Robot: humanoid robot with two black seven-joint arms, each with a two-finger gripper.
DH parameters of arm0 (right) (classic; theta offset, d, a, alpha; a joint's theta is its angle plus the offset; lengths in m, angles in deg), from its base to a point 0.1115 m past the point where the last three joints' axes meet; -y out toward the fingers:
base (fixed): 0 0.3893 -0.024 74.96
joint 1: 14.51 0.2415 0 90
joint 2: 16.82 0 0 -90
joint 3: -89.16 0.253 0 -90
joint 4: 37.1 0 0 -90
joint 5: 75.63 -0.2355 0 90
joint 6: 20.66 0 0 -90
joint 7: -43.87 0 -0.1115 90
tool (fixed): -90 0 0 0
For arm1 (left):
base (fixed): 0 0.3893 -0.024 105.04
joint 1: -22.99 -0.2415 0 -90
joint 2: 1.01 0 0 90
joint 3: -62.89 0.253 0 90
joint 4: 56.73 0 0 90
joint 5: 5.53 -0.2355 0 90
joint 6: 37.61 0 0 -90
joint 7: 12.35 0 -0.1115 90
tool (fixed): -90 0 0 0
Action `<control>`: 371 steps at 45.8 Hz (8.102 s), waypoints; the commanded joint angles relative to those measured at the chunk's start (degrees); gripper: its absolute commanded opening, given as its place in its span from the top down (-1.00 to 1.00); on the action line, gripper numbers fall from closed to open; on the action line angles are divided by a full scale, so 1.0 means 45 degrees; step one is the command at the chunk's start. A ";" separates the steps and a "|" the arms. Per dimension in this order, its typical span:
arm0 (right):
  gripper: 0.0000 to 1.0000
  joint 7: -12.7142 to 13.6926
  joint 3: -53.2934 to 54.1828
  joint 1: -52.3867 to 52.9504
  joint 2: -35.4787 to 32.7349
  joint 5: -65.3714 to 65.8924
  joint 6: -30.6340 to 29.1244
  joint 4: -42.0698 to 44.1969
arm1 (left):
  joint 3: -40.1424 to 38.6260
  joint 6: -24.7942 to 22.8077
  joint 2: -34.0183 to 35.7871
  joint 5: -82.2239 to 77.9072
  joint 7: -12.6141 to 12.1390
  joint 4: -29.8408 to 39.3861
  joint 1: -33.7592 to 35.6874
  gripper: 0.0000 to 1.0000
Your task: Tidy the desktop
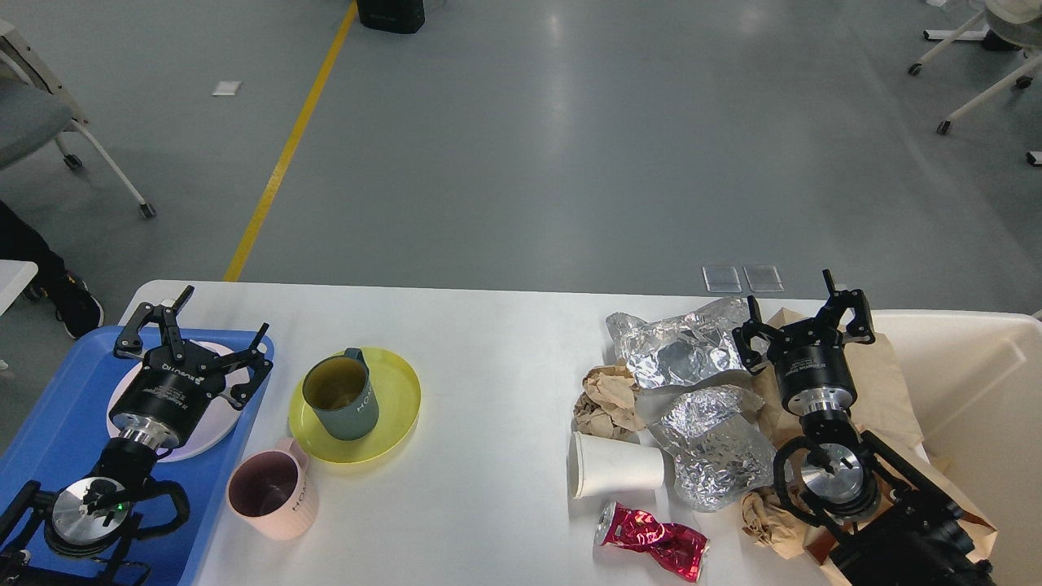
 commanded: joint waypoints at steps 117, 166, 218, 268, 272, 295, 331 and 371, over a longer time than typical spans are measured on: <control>-1.00 -0.0007 0.0000 0.0001 0.0000 0.0000 0.0000 -0.0020 | 3.9095 -0.2275 0.0780 0.2268 0.1818 0.8629 2.7733 -0.91; -1.00 0.0013 0.0000 0.0001 0.0000 0.0000 0.0000 -0.0020 | 3.6615 0.2884 0.1562 0.1916 0.1857 0.3492 1.7026 -0.39; -1.00 -0.0007 0.0000 0.0001 0.0000 0.0000 0.0000 0.0000 | 3.6770 0.0717 0.2518 0.1350 0.1212 0.5110 2.0321 1.00; -1.00 -0.0007 0.0000 0.0001 0.0000 0.0000 0.0000 -0.0020 | 3.8434 -0.2412 0.5388 -0.1754 0.1388 0.4941 2.4279 0.99; -1.00 -0.0007 0.0000 0.0001 0.0000 0.0000 0.0000 -0.0020 | 3.6853 -0.1785 0.6247 -0.2243 0.1446 0.3904 2.1913 0.98; -1.00 -0.0007 0.0000 -0.0019 0.0000 0.0000 0.0000 -0.0020 | 3.2221 -0.1764 0.9199 -0.4490 0.2442 -0.2208 1.4608 0.94; -1.00 -0.0007 0.0000 0.0001 0.0000 0.0000 0.0000 0.0000 | 2.8880 -0.1784 0.9218 -0.5019 0.2716 -0.4496 1.0874 -0.03; -1.00 -0.0007 0.0000 0.0001 0.0000 0.0000 0.0000 0.0000 | 2.8900 -0.2839 1.0058 -0.3826 0.2638 -0.4320 1.1049 -0.92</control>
